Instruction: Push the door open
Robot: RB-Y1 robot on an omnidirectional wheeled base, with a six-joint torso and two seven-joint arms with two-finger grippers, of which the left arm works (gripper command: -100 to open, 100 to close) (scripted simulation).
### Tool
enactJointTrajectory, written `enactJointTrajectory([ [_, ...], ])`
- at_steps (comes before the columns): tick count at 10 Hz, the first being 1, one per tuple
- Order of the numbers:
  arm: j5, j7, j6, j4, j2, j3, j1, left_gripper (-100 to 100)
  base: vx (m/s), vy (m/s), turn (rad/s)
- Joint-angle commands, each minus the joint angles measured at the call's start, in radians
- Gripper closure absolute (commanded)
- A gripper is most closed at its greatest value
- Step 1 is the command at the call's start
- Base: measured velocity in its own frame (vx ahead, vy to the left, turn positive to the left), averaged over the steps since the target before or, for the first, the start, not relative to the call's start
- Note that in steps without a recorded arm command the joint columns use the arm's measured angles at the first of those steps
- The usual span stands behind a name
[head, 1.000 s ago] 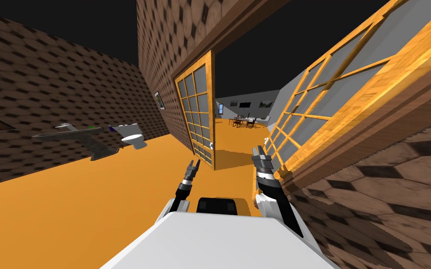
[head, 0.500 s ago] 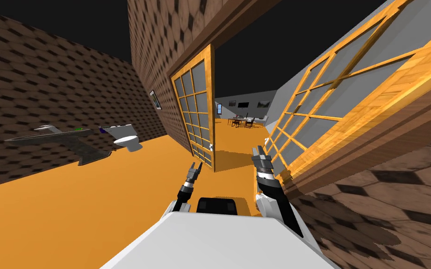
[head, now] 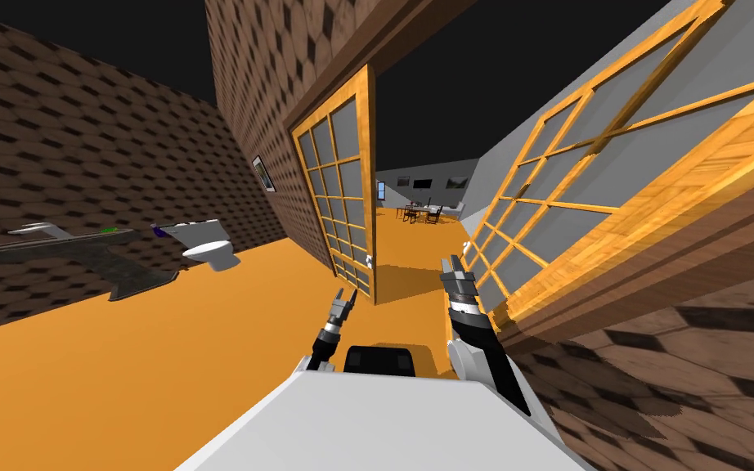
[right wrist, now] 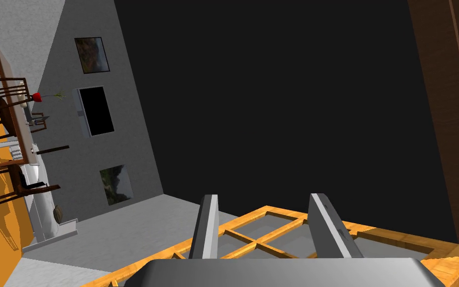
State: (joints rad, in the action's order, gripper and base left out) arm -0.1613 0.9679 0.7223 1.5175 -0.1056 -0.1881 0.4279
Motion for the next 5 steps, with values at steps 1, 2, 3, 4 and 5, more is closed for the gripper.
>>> enactJointTrajectory([
  [1, -0.006, 0.026, 0.009, -0.028, 0.000, -0.005, -0.007, -100, 0.086, 0.038, -0.041],
  [2, -0.011, 0.042, 0.013, -0.042, 0.001, -0.009, -0.007, -100, 0.091, 0.044, -0.056],
  [3, -0.015, 0.057, 0.018, -0.056, 0.001, -0.014, -0.008, -100, 0.078, 0.051, -0.066],
  [4, -0.019, 0.073, 0.023, -0.070, 0.002, -0.018, -0.008, -100, 0.085, 0.049, -0.052],
  [5, -0.024, 0.088, 0.027, -0.083, 0.002, -0.022, -0.009, -100, 0.087, 0.053, -0.056],
])
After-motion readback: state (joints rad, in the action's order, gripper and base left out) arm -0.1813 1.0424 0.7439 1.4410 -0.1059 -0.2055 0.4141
